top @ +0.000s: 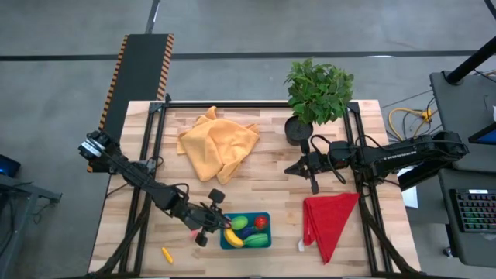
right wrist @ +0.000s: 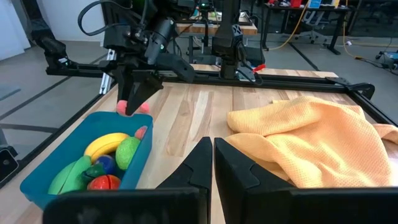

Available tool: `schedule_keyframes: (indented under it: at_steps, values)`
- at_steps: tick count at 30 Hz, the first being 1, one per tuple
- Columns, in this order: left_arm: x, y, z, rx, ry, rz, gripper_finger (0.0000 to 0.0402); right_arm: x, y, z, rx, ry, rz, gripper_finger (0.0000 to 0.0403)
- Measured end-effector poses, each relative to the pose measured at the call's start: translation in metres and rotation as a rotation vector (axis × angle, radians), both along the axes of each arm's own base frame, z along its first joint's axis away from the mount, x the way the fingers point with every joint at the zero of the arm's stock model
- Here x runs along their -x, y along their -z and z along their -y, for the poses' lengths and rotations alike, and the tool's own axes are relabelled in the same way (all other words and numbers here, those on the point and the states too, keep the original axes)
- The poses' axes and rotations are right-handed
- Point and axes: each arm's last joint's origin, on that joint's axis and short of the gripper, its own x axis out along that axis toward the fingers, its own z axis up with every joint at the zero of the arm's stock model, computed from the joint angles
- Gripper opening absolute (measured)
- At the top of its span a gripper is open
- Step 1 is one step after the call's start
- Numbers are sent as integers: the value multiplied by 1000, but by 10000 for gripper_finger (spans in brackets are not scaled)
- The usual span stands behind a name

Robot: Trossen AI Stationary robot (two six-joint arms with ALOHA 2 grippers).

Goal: Pick and placing Produce into tupperware
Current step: Put the top pink peach into the blue bin, then put the pink peach into the blue bin

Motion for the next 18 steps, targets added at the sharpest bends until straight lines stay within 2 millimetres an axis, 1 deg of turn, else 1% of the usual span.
schedule_keyframes:
  at_steps: [6,8,10,16,18]
  values:
    - [0,0,0,-2,1,-2,55,0,0,0,0,0,0,9]
    - [0,0,0,-3,1,-3,62,0,0,0,0,0,0,9]
    - [0,0,0,-3,1,-2,78,0,0,0,0,0,0,9]
    - [0,0,0,-4,-5,1,150,0,0,0,0,0,0,9]
    - [0,0,0,-4,-5,2,168,0,0,0,0,0,0,9]
